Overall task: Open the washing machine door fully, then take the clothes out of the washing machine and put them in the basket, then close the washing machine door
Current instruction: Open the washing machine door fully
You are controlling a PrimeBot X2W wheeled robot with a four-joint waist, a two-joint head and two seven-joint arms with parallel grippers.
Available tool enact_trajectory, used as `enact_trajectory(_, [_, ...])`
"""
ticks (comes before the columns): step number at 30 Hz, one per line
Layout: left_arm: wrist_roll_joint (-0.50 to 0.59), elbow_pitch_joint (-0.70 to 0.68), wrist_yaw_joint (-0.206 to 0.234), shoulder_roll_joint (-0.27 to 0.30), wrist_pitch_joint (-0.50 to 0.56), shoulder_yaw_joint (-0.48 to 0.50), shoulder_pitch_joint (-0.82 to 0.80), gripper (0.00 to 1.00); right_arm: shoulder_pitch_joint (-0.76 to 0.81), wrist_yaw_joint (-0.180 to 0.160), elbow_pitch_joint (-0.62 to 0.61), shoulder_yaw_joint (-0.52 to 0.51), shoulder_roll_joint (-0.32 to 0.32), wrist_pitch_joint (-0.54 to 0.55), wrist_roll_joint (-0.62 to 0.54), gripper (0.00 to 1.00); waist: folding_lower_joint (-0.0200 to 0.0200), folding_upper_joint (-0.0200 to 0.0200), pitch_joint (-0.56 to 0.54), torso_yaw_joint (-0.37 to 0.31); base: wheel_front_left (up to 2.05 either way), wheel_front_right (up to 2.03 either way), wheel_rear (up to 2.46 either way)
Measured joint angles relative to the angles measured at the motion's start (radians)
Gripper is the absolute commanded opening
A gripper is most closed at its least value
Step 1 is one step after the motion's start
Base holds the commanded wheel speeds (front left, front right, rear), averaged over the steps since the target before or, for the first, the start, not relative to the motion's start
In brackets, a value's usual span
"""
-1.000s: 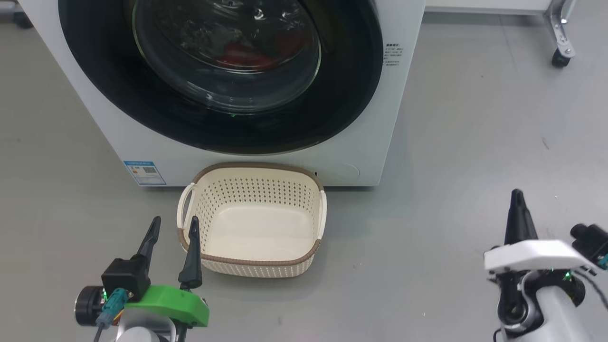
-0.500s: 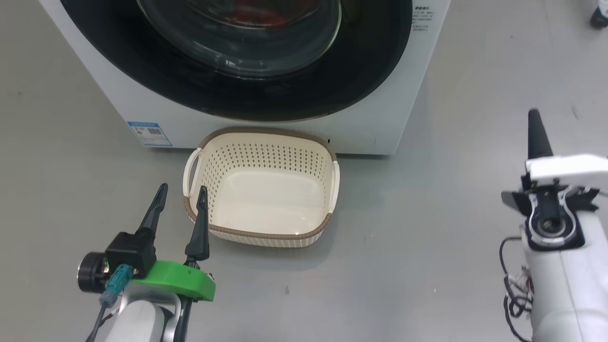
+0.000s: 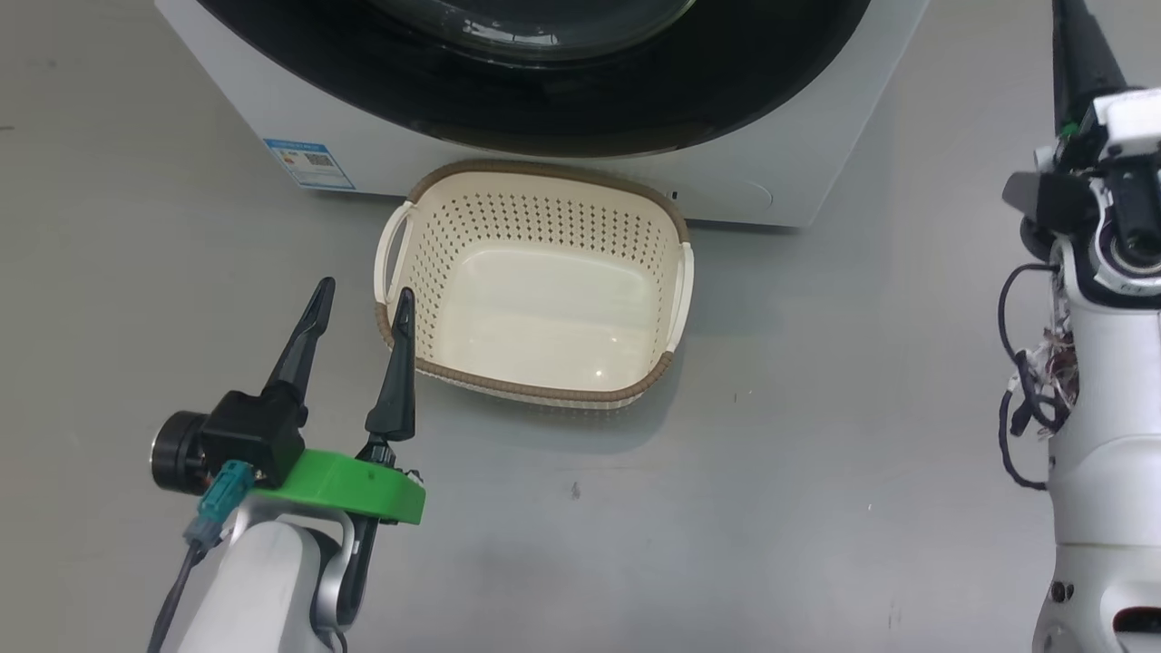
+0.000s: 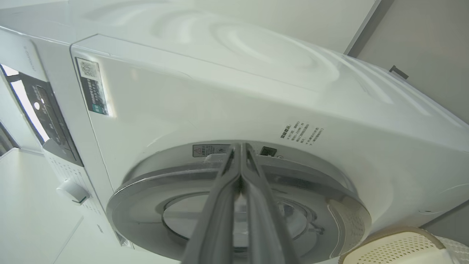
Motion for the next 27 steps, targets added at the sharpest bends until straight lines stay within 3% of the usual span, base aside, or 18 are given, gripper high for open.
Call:
enact_trajectory(18, [0.01,-0.035,-0.009,-0.012,0.0,-0.052,-0.069,1.0,-0.255,-0.114,0.085,0.029,-0.113,0.181,0.026,0.0,0.0,0.0,0.143,0.092,0.0,0.0,0.0])
enact_trajectory(27, [0.004,-0.034,-0.012,-0.014,0.0,-0.065,-0.078,1.0,-0.332,-0.138,0.136,0.05,-0.159,0.266,0.038,0.0,0.0,0.0,0.184,0.143,0.0,0.0,0.0])
